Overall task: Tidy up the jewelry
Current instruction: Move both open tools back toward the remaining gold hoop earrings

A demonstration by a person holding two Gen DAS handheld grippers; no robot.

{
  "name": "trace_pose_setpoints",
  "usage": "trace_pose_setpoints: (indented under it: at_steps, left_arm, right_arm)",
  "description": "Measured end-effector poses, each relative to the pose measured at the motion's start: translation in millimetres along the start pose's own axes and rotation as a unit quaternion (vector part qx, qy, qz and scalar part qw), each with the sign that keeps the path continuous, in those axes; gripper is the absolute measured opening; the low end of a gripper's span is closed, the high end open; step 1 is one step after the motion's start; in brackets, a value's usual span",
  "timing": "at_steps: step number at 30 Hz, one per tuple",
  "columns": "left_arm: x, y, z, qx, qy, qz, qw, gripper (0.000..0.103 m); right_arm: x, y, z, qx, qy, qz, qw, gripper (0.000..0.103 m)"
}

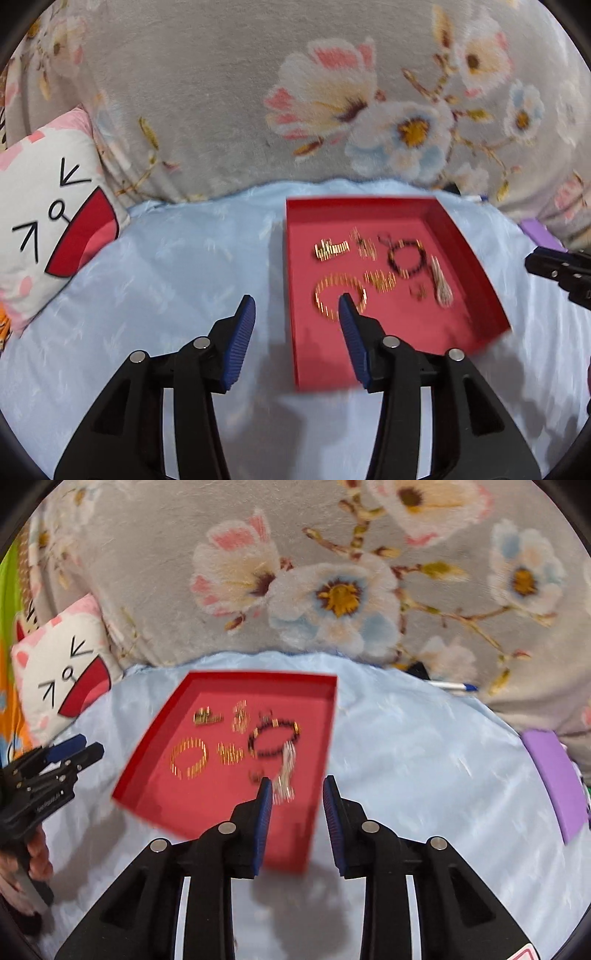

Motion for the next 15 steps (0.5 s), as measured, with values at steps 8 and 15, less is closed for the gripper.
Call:
trace_pose_setpoints:
  at_steps: [8,15]
  left_arm:
    - [-41.2,88.0,-22.0,0.034,0.037,0.049,0.9975,0.048]
    - [-60.2,124.1,-72.9,0.083,0.066,0.055,0.9929,0.052]
  right_arm:
    - [-28.0,119.5,22.6,-0.006,0.013,0.027,1.0,0.031]
    - [-20.8,158.5,28.2,0.016,-0.016,0.052,0.998,0.031]
Point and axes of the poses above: each gripper's, at about its wrist camera, not at the fingertips, and x roughly the way its jaws point, z to its left, y to its underside, the point moved 2 cm from there along x, roughly the way its jaws point, and after that the axes turned 12 degrees about -y, right-handed, at the moved point
